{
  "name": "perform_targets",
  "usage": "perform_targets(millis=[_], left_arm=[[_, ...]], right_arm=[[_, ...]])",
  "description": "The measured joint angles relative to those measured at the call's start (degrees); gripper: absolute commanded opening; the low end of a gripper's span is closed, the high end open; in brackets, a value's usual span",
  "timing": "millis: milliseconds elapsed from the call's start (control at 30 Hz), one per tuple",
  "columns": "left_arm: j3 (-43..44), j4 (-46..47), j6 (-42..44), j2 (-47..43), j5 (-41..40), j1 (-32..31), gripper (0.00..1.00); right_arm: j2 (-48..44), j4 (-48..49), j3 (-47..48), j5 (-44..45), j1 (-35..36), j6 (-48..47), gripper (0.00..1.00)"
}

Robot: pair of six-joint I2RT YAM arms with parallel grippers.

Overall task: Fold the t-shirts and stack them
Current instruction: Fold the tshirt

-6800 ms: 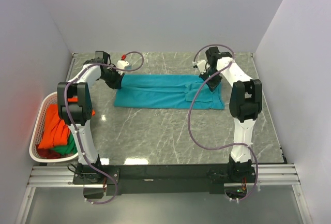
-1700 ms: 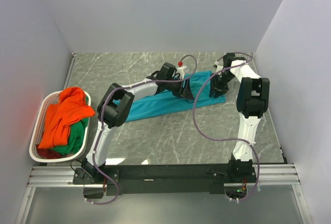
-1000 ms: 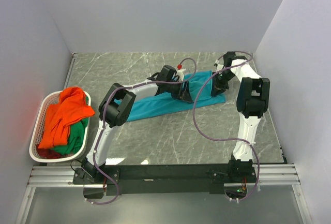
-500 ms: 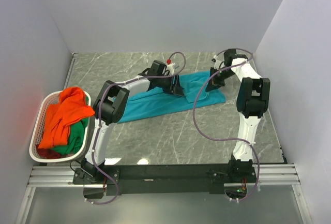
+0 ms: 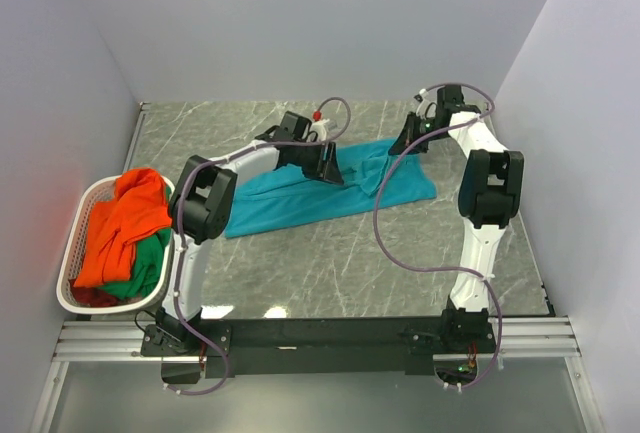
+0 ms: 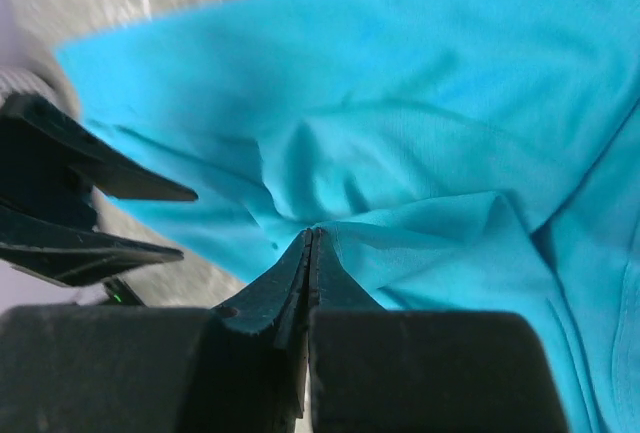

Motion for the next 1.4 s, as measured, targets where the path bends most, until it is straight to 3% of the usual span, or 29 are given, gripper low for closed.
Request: perform_targets(millis=[233,967,1000,1033,1067,1100,1133,1267,1400], left_arm=[[-1.3,-3.2,4.2,-3.2,-0.9,1.5,0.53],[-4.2,-6.4,8.0,-5.8,-2.2,3.5,0.54],[-4.2,-6.4,8.2,-5.9,-2.3,3.5,0.54],[-4.2,-6.4,8.4,-6.0,-2.4,3.6,0.54],[-4.3,-6.4,8.6,-6.1,-2.4,3.6,0.54],[-4.4,-6.5,8.8,-6.3,-2.4,3.7,0.54],[-4.5,-6.6,8.8,-6.5,-2.4,3.7,0.54],[-5.0,-6.8,9.1,-6.8,-2.4,4.0,0.54],[-5.6,-7.0,9.1,-7.0,-2.4,4.5,0.54]], right_arm=[[0.1,8.7,-1.1,-2.6,-1.9,8.0,0.0],[5.0,23.9,-5.0,-8.2,-1.5,22.9,0.0],[5.0,25.5,-5.3,-8.2,-1.4,24.1,0.03],[5.0,26.5,-5.6,-8.1,-1.4,25.0,0.12],[5.0,27.5,-5.8,-8.1,-1.4,26.0,0.27],[5.0,27.9,-5.8,-8.1,-1.4,26.8,0.49],[5.0,28.2,-5.8,-8.1,-1.4,27.5,0.54],[5.0,27.3,-5.3,-8.2,-1.4,26.3,0.55],[4.6,22.8,-5.0,-8.3,-1.5,21.7,0.45]])
